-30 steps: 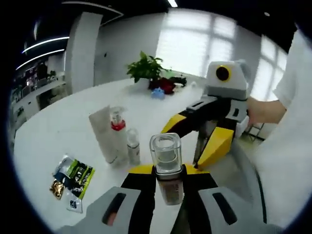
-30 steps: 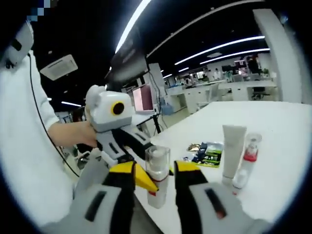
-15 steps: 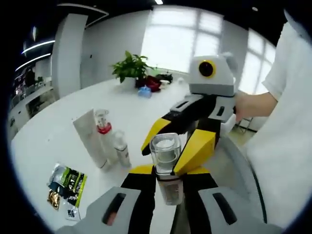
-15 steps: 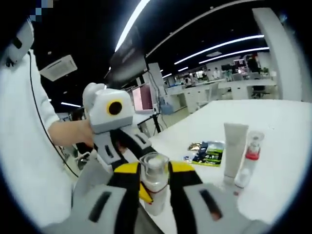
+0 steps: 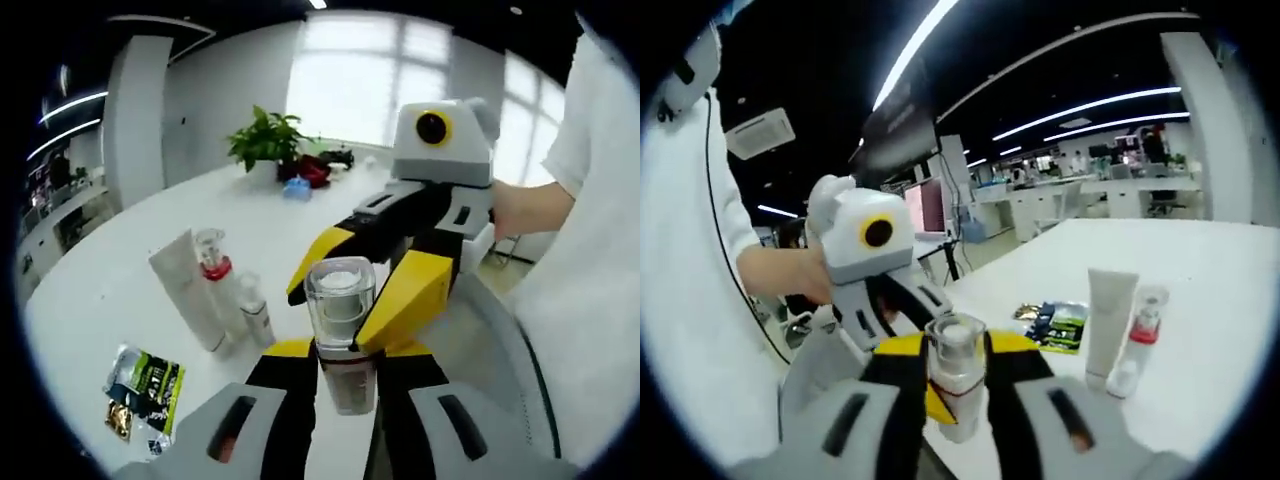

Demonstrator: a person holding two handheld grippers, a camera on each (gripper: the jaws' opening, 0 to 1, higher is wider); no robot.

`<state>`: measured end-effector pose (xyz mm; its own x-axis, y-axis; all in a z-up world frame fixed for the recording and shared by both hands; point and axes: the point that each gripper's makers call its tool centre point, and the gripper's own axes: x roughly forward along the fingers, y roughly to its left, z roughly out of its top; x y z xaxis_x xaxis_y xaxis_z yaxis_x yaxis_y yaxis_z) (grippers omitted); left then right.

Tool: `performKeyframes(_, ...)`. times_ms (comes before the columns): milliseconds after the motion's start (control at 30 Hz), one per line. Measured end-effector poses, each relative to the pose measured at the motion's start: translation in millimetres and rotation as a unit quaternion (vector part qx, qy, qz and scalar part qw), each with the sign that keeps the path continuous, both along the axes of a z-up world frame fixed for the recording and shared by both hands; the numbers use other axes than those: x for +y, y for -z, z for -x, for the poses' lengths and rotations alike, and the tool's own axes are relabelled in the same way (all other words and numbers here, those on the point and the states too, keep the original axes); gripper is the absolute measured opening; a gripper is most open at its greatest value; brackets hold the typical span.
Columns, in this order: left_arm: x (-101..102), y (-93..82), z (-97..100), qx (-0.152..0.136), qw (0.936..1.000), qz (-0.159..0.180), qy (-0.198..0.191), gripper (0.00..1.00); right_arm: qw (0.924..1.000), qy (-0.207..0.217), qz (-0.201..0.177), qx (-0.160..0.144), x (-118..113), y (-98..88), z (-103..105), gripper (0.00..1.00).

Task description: Arrange the skincare products in the storage area until every visible bottle or jar stands upright without overlapping.

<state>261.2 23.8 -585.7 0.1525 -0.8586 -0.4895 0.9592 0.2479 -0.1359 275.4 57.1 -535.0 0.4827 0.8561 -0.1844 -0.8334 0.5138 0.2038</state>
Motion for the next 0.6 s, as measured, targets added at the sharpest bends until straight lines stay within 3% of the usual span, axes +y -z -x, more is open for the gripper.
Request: performKeyframes(600, -3, 35.8, -9.1, -0.001, 0.9997, -0.025, 0.005, 0.18, 0.9984, 0.034, 0.045, -0.007, -10, 17.0, -14, 0.21)
